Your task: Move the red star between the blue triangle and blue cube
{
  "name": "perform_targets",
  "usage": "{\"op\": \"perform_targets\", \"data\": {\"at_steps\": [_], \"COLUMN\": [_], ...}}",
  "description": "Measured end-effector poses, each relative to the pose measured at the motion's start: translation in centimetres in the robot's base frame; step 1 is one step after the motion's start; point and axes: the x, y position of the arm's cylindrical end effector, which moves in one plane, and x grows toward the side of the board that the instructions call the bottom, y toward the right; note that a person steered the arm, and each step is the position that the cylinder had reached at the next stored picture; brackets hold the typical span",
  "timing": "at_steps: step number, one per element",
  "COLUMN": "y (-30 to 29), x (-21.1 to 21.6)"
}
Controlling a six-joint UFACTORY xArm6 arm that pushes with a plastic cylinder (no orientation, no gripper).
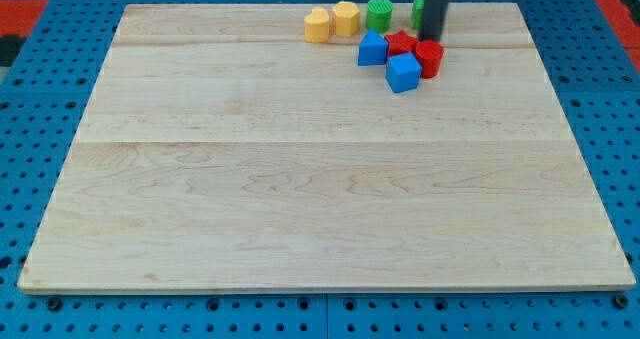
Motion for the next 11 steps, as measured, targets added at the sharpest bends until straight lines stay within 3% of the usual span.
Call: {"op": "perform_targets", "data": {"at_steps": [1,4,5,6,8,11], "y": [4.0,-9.1,-10.2,-9.8,3.4,-3.9], "x": [0.7,2.0,2.4,0.5,-0.3,6.1]}}
